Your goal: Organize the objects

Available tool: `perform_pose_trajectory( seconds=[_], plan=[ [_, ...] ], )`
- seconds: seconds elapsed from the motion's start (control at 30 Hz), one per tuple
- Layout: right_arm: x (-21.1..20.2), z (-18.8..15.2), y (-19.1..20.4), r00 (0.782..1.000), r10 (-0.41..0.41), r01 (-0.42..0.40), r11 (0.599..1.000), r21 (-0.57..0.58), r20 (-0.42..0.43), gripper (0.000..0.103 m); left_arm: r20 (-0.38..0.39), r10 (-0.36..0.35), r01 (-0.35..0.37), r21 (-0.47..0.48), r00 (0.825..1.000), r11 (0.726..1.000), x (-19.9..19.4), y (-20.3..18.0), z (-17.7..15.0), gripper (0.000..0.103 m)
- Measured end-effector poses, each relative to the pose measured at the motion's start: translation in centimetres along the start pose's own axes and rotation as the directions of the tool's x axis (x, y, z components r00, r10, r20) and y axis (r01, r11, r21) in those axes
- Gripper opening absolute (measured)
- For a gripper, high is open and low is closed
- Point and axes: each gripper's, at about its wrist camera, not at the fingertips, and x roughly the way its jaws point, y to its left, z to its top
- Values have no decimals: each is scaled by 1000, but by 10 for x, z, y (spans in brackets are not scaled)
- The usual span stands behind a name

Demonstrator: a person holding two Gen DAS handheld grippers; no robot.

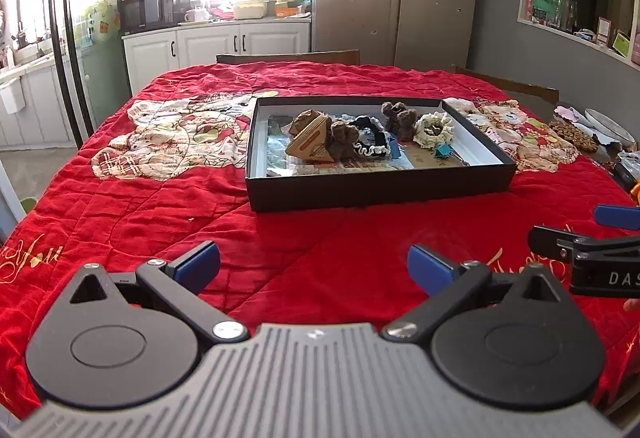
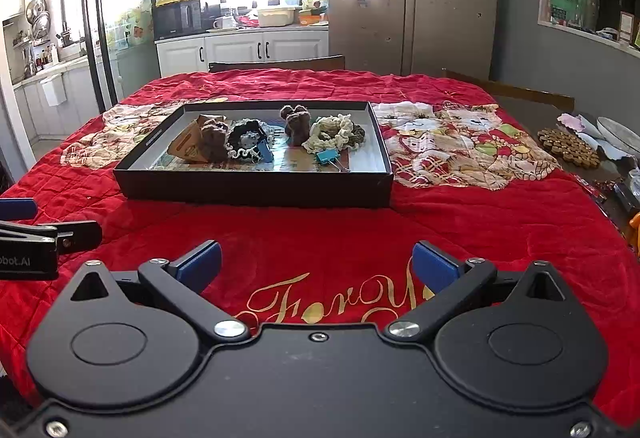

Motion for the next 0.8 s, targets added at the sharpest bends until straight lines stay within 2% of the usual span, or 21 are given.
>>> perform_pose_trajectory(
  seconds=[0.8],
  plan=[
    [4, -3, 2, 1000, 12, -12, 1000, -4, -20, 103, -4, -10, 10, 26, 1000, 1000, -1, -6, -2, 103]
  ],
)
